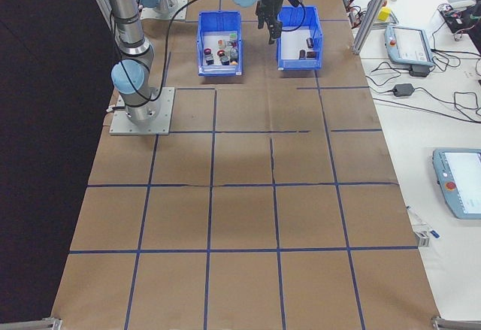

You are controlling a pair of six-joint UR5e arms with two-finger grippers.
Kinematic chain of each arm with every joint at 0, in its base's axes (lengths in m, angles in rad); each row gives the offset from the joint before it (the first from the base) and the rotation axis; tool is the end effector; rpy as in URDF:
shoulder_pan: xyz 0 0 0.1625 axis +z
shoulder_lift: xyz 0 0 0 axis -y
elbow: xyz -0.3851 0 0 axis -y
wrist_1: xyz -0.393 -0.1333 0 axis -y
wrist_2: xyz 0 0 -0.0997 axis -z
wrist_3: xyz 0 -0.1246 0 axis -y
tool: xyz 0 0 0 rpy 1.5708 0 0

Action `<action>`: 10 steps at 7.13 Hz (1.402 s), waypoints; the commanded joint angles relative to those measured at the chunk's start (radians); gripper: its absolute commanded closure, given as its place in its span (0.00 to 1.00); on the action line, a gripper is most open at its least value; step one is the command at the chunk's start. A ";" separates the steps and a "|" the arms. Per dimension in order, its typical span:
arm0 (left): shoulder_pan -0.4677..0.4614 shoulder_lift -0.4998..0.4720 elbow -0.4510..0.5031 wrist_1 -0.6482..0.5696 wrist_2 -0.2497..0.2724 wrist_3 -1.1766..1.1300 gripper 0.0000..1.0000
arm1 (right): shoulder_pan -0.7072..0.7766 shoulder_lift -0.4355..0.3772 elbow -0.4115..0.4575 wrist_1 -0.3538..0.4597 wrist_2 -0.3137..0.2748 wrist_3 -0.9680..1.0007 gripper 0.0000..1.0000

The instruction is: Place button box in front

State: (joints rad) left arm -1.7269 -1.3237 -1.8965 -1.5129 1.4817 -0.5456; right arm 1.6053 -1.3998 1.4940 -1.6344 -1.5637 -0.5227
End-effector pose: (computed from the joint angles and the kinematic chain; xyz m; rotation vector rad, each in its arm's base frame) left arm -0.2040 -0.3675 0.3789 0.5943 -3.0059 -0.0767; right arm 0.1532 -0.5477 0.3774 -0.8598 3.0065 0.0437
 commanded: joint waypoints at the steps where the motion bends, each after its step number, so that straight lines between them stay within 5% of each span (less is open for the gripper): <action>1: -0.014 0.001 -0.003 -0.006 -0.001 -0.090 0.01 | 0.114 0.146 -0.122 -0.057 -0.013 -0.164 0.00; 3: -0.054 0.044 -0.059 -0.013 -0.009 -0.364 0.01 | 0.197 0.252 -0.233 -0.058 -0.010 -0.342 0.00; 4: -0.121 0.094 -0.163 -0.003 -0.021 -0.618 0.01 | 0.243 0.306 -0.295 -0.056 -0.012 -0.359 0.00; 6: -0.166 0.155 -0.274 0.040 -0.203 -0.831 0.01 | 0.339 0.393 -0.371 -0.056 -0.022 -0.417 0.00; 8: -0.213 0.141 -0.300 0.071 -0.209 -1.044 0.01 | 0.399 0.453 -0.370 -0.064 -0.032 -0.471 0.00; 10: -0.273 0.065 -0.399 0.364 -0.201 -1.392 0.01 | 0.420 0.495 -0.350 -0.163 -0.042 -0.511 0.00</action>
State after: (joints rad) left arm -1.9688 -1.2132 -2.2457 -1.3116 1.2792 -1.7309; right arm 2.0114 -0.9337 1.1343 -1.7495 -1.6012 -1.0134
